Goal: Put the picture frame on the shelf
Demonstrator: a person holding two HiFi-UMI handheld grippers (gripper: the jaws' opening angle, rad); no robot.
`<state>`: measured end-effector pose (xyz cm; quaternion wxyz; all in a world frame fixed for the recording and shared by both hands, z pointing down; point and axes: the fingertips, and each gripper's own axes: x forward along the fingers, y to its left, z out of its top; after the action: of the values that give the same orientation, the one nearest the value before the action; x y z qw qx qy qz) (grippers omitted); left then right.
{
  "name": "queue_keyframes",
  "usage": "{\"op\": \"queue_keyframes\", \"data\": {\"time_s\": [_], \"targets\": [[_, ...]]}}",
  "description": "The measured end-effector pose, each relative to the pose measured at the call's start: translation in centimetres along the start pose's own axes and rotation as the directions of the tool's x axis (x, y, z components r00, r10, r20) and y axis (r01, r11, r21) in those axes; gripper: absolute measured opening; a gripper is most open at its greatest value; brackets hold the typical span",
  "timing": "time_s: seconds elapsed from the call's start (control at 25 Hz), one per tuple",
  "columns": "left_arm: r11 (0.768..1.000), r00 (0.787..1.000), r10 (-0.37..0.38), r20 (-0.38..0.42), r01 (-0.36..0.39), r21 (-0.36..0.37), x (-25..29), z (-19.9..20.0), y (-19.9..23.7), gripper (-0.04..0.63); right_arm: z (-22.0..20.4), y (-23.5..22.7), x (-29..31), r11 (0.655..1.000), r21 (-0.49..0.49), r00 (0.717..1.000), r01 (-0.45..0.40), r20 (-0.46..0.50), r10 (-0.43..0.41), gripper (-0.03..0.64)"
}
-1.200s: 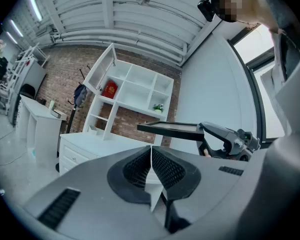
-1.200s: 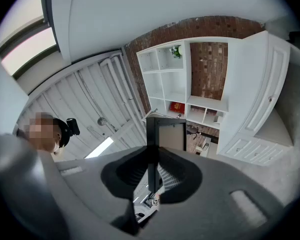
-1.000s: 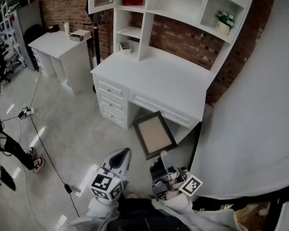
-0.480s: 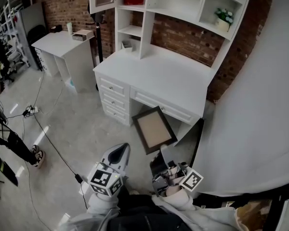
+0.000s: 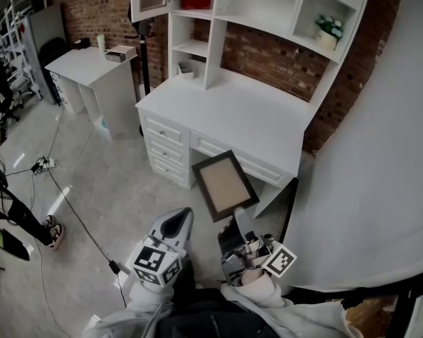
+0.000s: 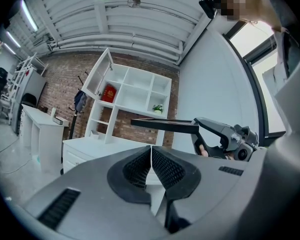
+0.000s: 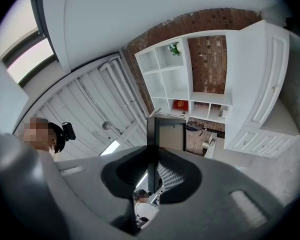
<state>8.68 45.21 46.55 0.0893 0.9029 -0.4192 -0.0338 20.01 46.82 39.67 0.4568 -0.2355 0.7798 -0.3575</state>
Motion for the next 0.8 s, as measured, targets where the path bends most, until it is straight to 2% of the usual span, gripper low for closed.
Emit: {"op": "queue_keyframes", "data": {"time_s": [0.32, 0.8], "targets": [[1.000, 1.000, -0.010, 0.009, 0.010, -0.005, 3.7, 1.1, 3.6, 0.006, 1.0, -3.4, 3.9, 1.000, 0.007, 1.000, 0.012, 0.002, -0.012, 0.055], [1.000, 1.000, 0.007, 0.012, -0.007, -0.010, 9.7, 3.8, 12.4, 0.006, 2.5, -9.3, 13.1, 1.000, 0.020, 1.000, 0.006, -0.005, -0.006, 0.055]]}}
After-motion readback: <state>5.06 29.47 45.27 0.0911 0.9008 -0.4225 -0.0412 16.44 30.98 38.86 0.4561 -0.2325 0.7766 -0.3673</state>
